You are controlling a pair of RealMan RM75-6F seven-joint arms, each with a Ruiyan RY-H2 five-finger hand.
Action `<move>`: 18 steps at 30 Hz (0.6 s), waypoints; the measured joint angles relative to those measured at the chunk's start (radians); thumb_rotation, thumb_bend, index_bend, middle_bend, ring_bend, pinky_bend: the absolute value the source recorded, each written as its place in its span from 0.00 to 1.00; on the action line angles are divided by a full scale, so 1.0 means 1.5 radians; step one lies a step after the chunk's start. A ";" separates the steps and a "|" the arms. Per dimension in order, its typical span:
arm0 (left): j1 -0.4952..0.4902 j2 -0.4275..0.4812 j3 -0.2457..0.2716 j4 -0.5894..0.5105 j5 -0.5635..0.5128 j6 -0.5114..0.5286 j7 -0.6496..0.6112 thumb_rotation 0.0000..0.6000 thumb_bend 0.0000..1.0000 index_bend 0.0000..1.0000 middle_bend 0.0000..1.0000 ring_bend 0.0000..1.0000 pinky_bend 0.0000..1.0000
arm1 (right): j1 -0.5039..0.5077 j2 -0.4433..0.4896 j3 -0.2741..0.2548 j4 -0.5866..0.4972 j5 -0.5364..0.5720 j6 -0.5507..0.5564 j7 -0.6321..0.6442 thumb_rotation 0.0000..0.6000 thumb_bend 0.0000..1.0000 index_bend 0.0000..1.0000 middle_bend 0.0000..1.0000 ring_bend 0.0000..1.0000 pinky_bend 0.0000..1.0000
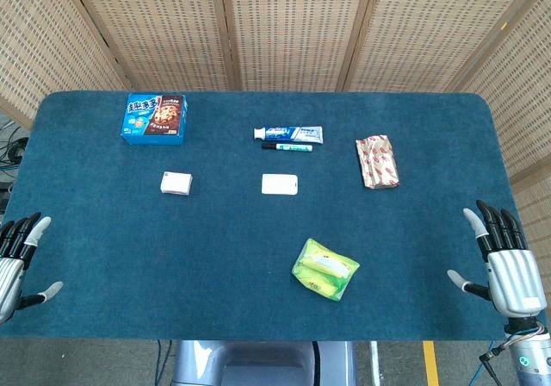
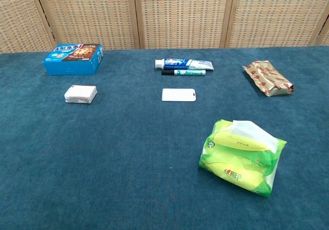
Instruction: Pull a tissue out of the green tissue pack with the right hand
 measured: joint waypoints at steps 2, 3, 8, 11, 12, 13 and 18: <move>0.000 0.000 0.000 0.000 -0.001 -0.001 0.001 1.00 0.02 0.00 0.00 0.00 0.00 | 0.001 -0.001 0.000 0.000 0.000 -0.002 -0.002 1.00 0.00 0.02 0.00 0.00 0.00; 0.000 0.000 0.000 0.000 -0.002 -0.001 0.001 1.00 0.02 0.00 0.00 0.00 0.00 | 0.001 -0.001 -0.001 0.000 0.000 -0.002 -0.003 1.00 0.00 0.02 0.00 0.00 0.00; -0.001 -0.001 -0.001 0.000 -0.004 -0.003 0.001 1.00 0.02 0.00 0.00 0.00 0.00 | 0.004 -0.004 -0.003 0.000 -0.002 -0.009 -0.015 1.00 0.00 0.02 0.00 0.00 0.00; -0.001 0.000 -0.001 0.001 -0.004 -0.003 0.000 1.00 0.02 0.00 0.00 0.00 0.00 | 0.006 -0.007 -0.005 -0.003 -0.004 -0.015 -0.023 1.00 0.00 0.02 0.00 0.00 0.00; -0.001 0.000 -0.001 0.001 -0.003 -0.004 -0.001 1.00 0.02 0.00 0.00 0.00 0.00 | 0.008 -0.007 -0.006 -0.004 -0.005 -0.019 -0.024 1.00 0.00 0.03 0.00 0.00 0.00; -0.001 0.000 -0.001 0.001 -0.004 -0.004 -0.002 1.00 0.02 0.00 0.00 0.00 0.00 | 0.010 -0.007 -0.007 -0.006 -0.007 -0.022 -0.025 1.00 0.00 0.04 0.00 0.00 0.00; -0.004 0.000 -0.004 0.000 -0.014 -0.012 0.000 1.00 0.02 0.00 0.00 0.00 0.00 | 0.038 -0.002 -0.014 -0.022 -0.033 -0.063 -0.031 1.00 0.00 0.13 0.04 0.00 0.03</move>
